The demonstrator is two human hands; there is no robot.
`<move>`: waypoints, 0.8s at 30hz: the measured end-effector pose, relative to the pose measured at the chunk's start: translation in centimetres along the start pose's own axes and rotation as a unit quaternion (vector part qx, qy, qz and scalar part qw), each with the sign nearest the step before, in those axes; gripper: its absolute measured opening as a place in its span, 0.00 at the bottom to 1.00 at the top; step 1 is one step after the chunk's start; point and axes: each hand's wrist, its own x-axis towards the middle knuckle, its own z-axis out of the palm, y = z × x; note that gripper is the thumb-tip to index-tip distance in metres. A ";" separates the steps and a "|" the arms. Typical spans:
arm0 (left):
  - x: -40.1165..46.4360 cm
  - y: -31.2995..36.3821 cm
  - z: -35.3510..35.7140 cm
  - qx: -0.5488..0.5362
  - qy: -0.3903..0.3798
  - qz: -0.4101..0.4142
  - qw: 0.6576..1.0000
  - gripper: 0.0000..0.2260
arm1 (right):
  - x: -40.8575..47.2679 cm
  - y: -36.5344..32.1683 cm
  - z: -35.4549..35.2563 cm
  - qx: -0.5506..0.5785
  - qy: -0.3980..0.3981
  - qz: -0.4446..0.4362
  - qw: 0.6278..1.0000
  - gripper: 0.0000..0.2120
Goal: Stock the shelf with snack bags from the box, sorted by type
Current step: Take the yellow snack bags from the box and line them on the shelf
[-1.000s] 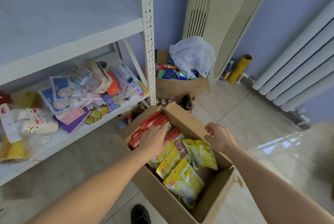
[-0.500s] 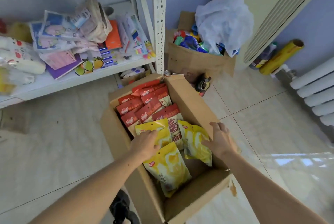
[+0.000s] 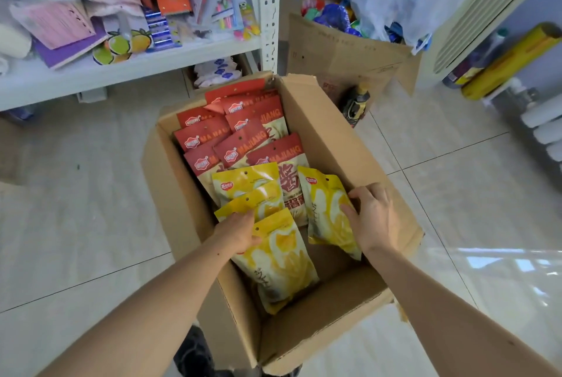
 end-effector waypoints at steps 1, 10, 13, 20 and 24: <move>0.4 -0.1 0.3 0.003 -0.005 -0.004 1.000 0.23 | -0.1 0.1 0.3 -0.002 0.004 -0.008 1.000 0.12; 0.7 -1.3 -0.4 -0.097 0.008 0.046 0.994 0.20 | -0.4 0.0 0.2 0.013 0.010 -0.024 1.000 0.07; -1.2 -1.2 -2.6 -0.143 0.011 0.115 0.983 0.22 | -0.7 -0.9 -1.4 0.084 -0.035 -0.014 0.996 0.07; -7.6 -0.5 -10.3 -0.229 -0.008 0.184 0.956 0.18 | -0.6 -5.2 -8.5 0.169 -0.067 -0.029 0.983 0.05; -12.5 0.2 -16.4 -0.229 0.013 0.211 0.950 0.15 | 0.1 -8.1 -13.9 0.217 -0.055 -0.032 0.974 0.15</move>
